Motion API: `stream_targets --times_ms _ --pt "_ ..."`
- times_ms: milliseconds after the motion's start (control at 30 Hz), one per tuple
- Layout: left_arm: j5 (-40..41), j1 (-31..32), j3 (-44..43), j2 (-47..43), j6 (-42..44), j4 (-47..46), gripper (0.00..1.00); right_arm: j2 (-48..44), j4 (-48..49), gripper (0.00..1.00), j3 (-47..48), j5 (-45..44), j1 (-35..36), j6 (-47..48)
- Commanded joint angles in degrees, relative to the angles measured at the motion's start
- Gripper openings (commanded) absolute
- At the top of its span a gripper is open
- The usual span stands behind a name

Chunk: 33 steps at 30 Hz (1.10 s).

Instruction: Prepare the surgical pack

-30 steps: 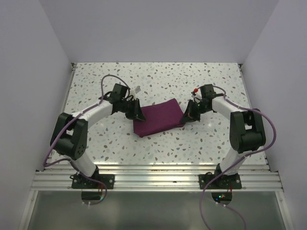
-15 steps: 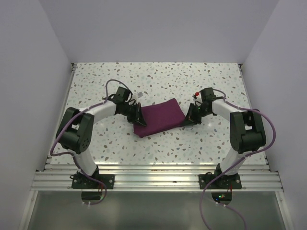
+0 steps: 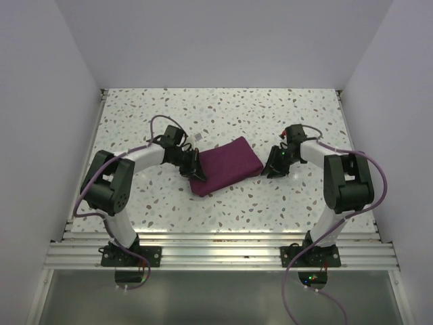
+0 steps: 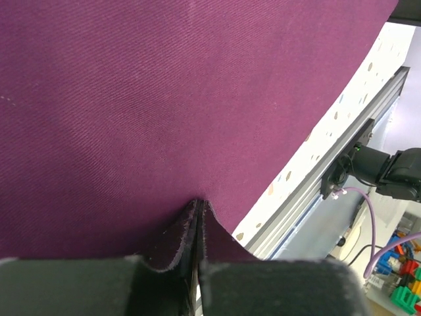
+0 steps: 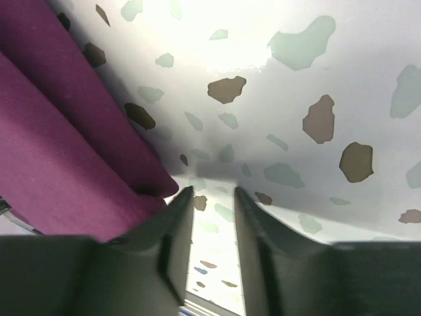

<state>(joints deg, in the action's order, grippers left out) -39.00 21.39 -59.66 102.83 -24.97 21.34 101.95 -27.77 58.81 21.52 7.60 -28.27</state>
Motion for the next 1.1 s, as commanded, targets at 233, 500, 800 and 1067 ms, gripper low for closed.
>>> stream_targets --times_ms 233,500,800,1067 --pt "4.4 0.2 0.4 -4.8 4.2 5.9 0.29 -6.2 -0.1 0.51 0.3 8.7 -0.1 2.1" --pt "6.5 0.2 -1.2 -9.6 6.1 12.6 0.37 -8.6 -1.9 0.35 -0.8 8.8 -0.2 2.3" --pt "8.1 0.1 0.2 -13.2 6.1 14.3 0.47 -11.6 -2.6 0.43 -2.0 11.6 -0.2 1.7" --pt "7.5 -0.7 2.3 -13.0 6.0 13.1 0.52 -9.0 1.9 0.48 -3.5 12.7 -0.2 1.1"
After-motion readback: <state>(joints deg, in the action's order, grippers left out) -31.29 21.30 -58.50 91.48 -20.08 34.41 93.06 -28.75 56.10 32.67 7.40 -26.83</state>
